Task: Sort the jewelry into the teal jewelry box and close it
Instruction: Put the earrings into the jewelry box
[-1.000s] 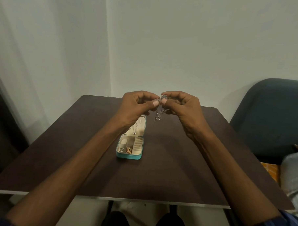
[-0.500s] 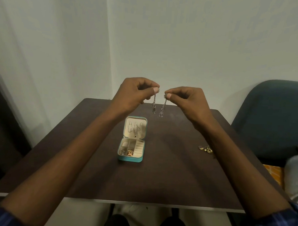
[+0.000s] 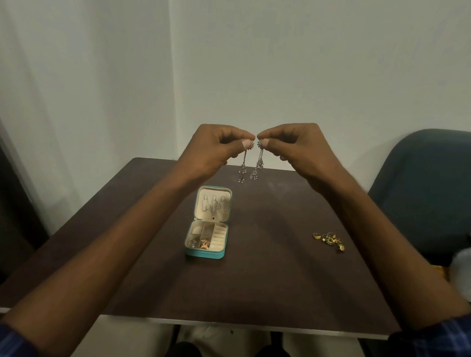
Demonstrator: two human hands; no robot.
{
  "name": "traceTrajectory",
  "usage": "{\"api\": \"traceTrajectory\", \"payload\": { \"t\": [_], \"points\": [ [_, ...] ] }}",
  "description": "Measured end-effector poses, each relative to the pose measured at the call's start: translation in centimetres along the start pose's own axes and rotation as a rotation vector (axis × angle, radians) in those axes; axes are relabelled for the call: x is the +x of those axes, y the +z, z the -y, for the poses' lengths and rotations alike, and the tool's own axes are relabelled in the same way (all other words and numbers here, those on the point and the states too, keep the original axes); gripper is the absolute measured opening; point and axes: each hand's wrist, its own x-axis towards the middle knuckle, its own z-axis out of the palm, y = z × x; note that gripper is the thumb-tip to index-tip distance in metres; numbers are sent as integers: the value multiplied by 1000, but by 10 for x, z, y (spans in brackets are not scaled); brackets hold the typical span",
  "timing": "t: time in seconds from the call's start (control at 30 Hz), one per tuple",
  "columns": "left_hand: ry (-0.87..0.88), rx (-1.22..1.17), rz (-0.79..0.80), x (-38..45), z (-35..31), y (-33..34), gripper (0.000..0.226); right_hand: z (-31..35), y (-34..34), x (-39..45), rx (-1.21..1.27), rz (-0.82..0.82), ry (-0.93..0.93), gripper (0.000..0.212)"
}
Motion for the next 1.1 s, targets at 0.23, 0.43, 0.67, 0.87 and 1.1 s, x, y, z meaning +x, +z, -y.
{"api": "traceTrajectory", "payload": {
  "t": [0.23, 0.43, 0.67, 0.87, 1.1],
  "points": [
    [-4, 5, -23, 0, 1, 1, 7, 7, -1, 2, -77, 57, -41, 7],
    [-1, -15, -68, 0, 3, -1, 7, 9, 0, 4, -130, 110, -38, 15],
    [12, -27, -85, -3, 3, 0, 5, 7, 5, 7, -163, 87, -42, 9],
    [-39, -70, -111, -6, 16, 4, 5, -2, 17, 6, -179, 37, -25, 9],
    [-149, -71, -87, -20, 48, 13, 5, -57, 51, -46, -350, 213, 53, 12]
  ]
}}
